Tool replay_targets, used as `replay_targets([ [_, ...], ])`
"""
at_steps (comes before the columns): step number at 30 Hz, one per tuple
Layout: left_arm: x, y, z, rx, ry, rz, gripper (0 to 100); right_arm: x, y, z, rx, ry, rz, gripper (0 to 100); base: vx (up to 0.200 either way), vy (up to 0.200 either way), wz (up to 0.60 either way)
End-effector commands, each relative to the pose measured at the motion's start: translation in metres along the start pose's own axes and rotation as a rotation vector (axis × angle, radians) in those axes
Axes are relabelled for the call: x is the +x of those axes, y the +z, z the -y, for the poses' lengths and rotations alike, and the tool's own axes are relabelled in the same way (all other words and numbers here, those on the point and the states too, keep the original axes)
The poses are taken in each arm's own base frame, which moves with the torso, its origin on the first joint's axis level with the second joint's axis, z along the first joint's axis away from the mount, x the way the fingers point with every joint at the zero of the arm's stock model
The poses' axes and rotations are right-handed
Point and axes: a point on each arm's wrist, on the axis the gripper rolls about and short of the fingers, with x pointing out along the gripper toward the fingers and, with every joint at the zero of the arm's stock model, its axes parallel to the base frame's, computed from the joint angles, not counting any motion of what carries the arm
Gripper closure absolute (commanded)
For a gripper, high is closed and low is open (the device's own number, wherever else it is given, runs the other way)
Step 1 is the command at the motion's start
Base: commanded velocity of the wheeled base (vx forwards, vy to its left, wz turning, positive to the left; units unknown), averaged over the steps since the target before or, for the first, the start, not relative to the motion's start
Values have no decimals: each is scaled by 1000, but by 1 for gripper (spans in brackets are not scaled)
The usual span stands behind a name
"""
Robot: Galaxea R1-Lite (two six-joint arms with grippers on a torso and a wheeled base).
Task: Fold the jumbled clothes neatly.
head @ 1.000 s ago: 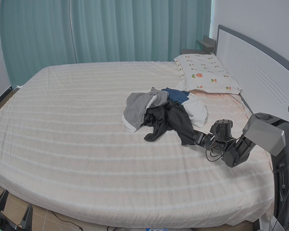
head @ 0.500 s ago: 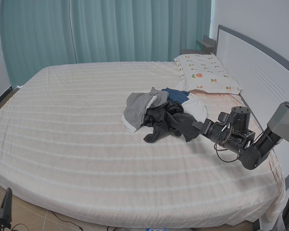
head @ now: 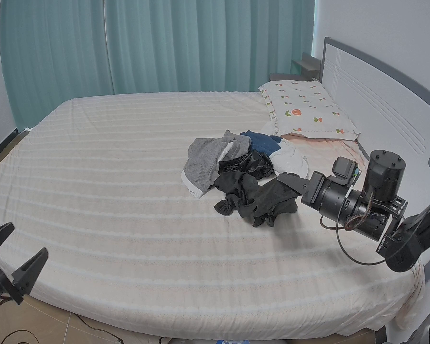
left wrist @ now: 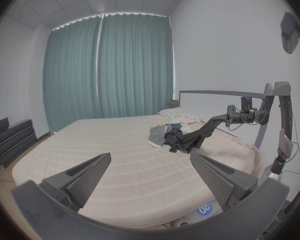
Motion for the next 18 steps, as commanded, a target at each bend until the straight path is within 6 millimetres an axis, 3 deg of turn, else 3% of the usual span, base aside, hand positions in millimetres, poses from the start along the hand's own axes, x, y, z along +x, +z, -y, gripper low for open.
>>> replay_targets([
  [1,79,-10,10,19,-176,-248,0,-35,4,-45,-16,136,20,100,0,0,0],
  [10,165,-32,62,2,-241,-284,0,-49,-6,-47,-16,142,-14,100,0,0,0],
  [13,184,-40,75,12,-231,-297,0,-54,-11,-49,-20,151,-27,100,0,0,0],
  [14,203,-45,86,15,-225,-297,0,-60,-14,-52,-22,161,-36,100,0,0,0],
  [18,225,-47,103,5,-239,-284,0,-67,-17,-54,-22,170,-49,100,0,0,0],
])
